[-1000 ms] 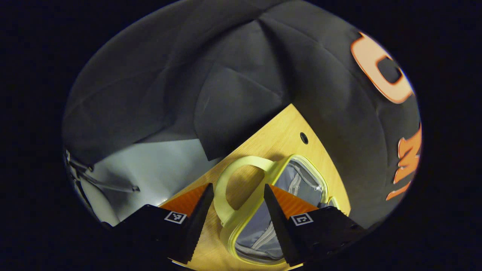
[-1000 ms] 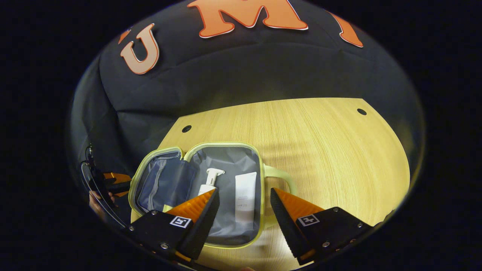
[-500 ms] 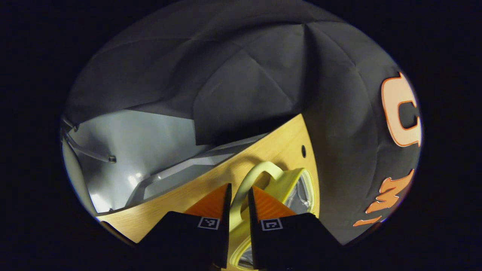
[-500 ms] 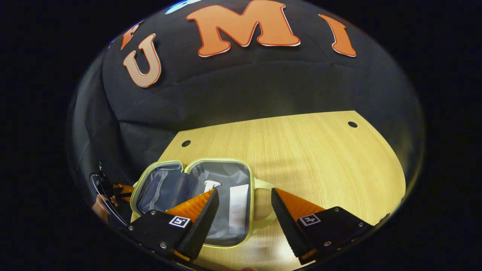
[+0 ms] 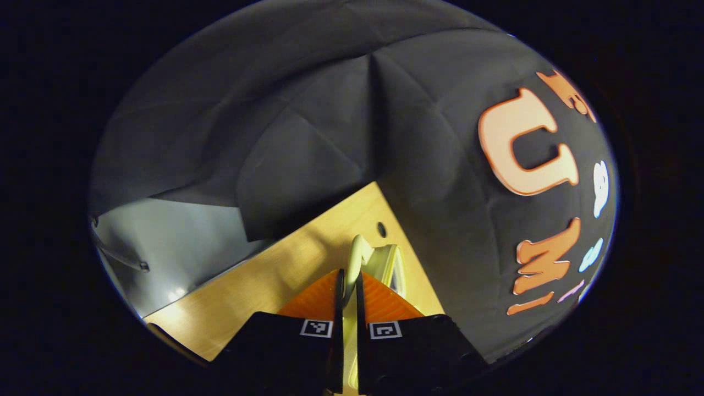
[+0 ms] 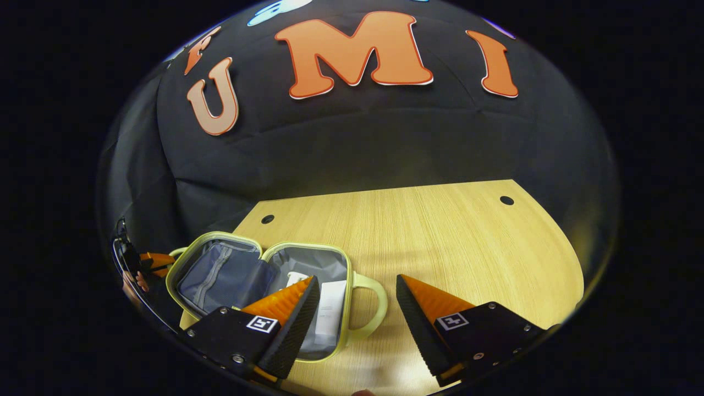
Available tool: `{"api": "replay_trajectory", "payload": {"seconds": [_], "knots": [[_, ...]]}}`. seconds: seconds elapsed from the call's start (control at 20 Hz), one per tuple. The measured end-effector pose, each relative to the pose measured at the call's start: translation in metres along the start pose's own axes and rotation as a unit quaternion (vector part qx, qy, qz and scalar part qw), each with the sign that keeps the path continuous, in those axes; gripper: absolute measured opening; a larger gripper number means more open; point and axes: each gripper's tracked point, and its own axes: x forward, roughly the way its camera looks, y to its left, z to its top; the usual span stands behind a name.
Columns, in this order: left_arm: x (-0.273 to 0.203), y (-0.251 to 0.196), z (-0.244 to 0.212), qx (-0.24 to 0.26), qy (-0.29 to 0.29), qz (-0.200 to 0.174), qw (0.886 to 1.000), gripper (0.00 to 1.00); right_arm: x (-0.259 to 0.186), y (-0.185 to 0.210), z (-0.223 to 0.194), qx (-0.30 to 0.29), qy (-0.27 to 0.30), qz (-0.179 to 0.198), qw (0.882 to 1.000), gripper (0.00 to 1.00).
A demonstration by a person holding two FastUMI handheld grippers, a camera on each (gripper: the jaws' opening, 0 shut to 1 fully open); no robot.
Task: First open the suitcase, pack the skin care products into it, and then close the suitcase.
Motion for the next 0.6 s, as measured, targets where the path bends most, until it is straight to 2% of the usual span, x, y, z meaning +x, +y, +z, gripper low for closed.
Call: {"api": "replay_trajectory", "payload": {"seconds": [0.15,0.35,0.6], "knots": [[-0.021,-0.05,-0.004,0.037,-0.011,-0.044,0.998,0.1,-0.002,-0.007,0.015,-0.017,-0.026,0.002,1.0,0.9],[-0.043,-0.107,-0.014,0.066,-0.024,-0.072,0.995,0.1,-0.006,-0.02,0.032,-0.038,-0.05,0.004,0.998,0.9],[-0.063,-0.194,-0.054,0.126,-0.012,-0.131,0.983,0.1,-0.013,-0.036,0.041,-0.036,-0.061,0.012,0.997,0.9]]}}
